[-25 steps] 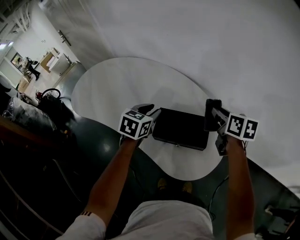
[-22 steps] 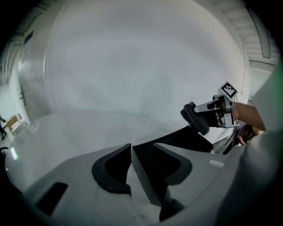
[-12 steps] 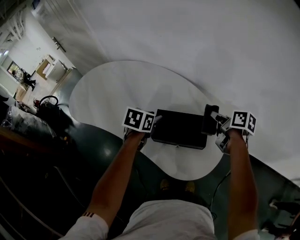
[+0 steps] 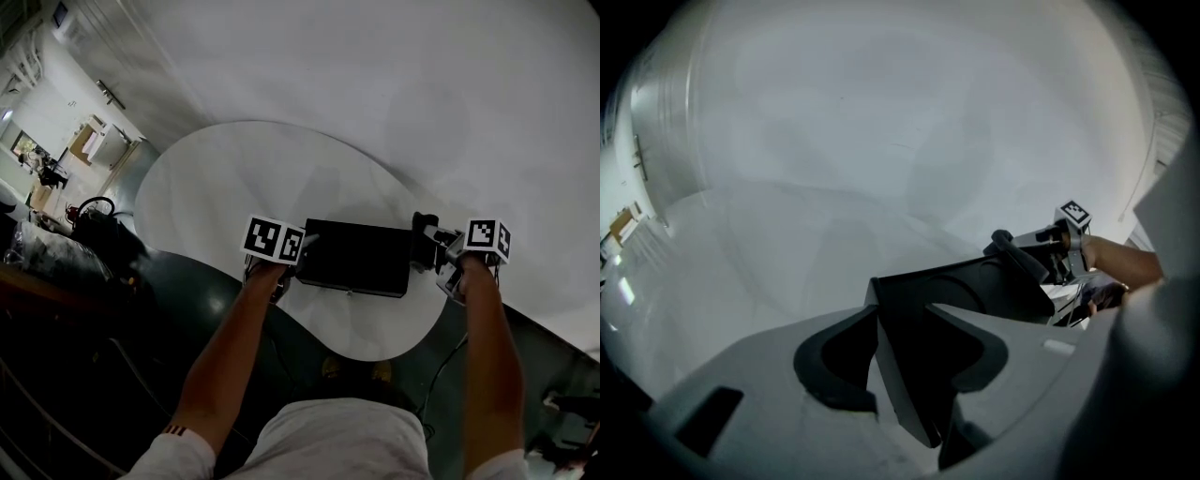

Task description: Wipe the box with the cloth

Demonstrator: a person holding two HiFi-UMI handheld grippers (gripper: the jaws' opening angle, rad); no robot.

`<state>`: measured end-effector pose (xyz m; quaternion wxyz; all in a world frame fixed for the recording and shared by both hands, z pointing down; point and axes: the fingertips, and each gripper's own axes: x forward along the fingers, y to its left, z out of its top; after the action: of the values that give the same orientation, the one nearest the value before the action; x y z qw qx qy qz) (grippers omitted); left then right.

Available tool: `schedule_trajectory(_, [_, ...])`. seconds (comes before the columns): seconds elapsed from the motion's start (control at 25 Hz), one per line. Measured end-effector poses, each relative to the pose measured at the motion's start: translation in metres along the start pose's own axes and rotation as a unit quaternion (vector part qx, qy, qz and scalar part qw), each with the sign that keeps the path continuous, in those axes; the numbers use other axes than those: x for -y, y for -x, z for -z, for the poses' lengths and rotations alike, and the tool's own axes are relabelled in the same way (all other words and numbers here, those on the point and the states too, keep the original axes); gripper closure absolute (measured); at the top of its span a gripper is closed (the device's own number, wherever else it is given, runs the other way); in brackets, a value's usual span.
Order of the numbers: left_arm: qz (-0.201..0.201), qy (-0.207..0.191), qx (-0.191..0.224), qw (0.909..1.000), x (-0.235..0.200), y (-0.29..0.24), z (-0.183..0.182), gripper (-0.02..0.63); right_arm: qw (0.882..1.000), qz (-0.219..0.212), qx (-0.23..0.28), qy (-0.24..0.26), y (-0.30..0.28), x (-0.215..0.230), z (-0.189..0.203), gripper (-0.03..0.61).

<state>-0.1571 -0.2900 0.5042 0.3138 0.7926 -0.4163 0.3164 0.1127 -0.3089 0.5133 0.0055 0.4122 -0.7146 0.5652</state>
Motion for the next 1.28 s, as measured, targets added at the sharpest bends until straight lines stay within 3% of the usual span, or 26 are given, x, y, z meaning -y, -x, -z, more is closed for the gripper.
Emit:
schedule_trajectory(0.2, [-0.011,0.005,-0.004,0.9999,-0.005,-0.002,0.001,0.5,0.999,-0.01,-0.034,-0.021,-0.008,0.012,0.009,0.485])
schedule_trajectory(0.72, [-0.006,0.021,-0.006,0.9997,-0.006,-0.004,0.001,0.5,0.999,-0.016,-0.038,-0.036,-0.006,0.013,0.025,0.485])
schedule_trajectory(1.28, [-0.008,0.018,-0.005,0.9998,-0.001,-0.002,0.006,0.5,0.998,-0.032,-0.045,-0.043,0.03,0.013,0.086,0.485])
